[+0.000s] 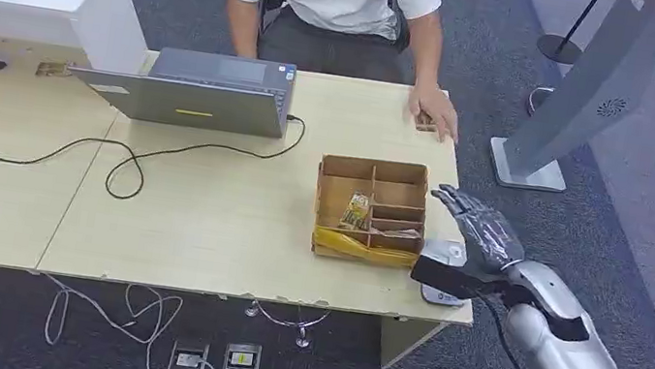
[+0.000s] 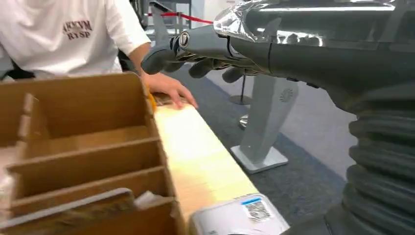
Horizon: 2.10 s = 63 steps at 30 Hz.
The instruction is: Pass the card to the sensor for recognition and then transmit it.
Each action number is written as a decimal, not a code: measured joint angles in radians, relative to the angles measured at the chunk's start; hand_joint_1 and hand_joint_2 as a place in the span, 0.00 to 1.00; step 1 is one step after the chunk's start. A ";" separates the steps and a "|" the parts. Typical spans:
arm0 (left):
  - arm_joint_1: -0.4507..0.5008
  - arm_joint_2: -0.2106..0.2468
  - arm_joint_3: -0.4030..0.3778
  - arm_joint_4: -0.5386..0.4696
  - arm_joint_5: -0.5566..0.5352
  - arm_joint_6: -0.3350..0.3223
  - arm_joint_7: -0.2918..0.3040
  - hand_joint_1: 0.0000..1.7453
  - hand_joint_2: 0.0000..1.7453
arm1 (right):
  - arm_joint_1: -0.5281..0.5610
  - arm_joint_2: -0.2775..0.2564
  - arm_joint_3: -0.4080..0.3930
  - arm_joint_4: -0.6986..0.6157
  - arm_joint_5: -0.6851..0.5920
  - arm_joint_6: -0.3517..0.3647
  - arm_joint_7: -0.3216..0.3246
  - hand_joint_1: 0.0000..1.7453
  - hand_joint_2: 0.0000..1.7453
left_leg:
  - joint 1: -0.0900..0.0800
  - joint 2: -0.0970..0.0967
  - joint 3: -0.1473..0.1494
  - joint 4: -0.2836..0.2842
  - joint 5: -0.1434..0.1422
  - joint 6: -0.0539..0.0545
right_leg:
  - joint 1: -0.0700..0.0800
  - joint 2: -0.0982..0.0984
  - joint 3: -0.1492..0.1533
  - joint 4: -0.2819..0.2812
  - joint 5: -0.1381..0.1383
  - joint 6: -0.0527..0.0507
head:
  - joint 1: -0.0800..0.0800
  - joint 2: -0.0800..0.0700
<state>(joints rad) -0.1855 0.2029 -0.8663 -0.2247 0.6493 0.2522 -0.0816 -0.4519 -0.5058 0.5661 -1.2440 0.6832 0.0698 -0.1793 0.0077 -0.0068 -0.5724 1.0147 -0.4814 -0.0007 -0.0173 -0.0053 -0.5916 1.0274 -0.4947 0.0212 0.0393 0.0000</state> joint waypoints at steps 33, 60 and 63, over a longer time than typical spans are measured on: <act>-0.003 -0.001 0.000 0.000 -0.019 -0.001 0.000 0.00 0.00 | 0.007 0.090 0.000 0.009 0.039 -0.058 -0.031 0.00 1.00 | 0.000 0.000 0.000 0.000 0.000 0.000 | 0.000 0.000 0.000 0.000 0.000 0.000 | 0.000 0.000; -0.040 -0.006 -0.018 0.000 -0.049 -0.002 0.019 0.00 0.00 | -0.047 0.163 0.003 0.159 0.068 -0.106 -0.054 0.00 1.00 | 0.000 0.000 0.000 0.000 0.000 0.000 | 0.000 0.000 0.000 0.000 0.000 0.000 | 0.000 0.000; -0.040 -0.006 -0.018 0.000 -0.049 -0.002 0.019 0.00 0.00 | -0.050 0.167 0.003 0.167 0.067 -0.106 -0.055 0.00 1.00 | 0.000 0.000 0.000 0.000 0.000 0.000 | 0.000 0.000 0.000 0.000 0.000 0.000 | 0.000 0.000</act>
<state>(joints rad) -0.2257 0.1968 -0.8839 -0.2247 0.6004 0.2502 -0.0629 -0.5014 -0.3391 0.5695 -1.0765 0.7507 -0.0359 -0.2338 0.0077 -0.0069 -0.5723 1.0147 -0.4813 -0.0008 -0.0173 -0.0052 -0.5917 1.0275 -0.4947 0.0211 0.0393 0.0000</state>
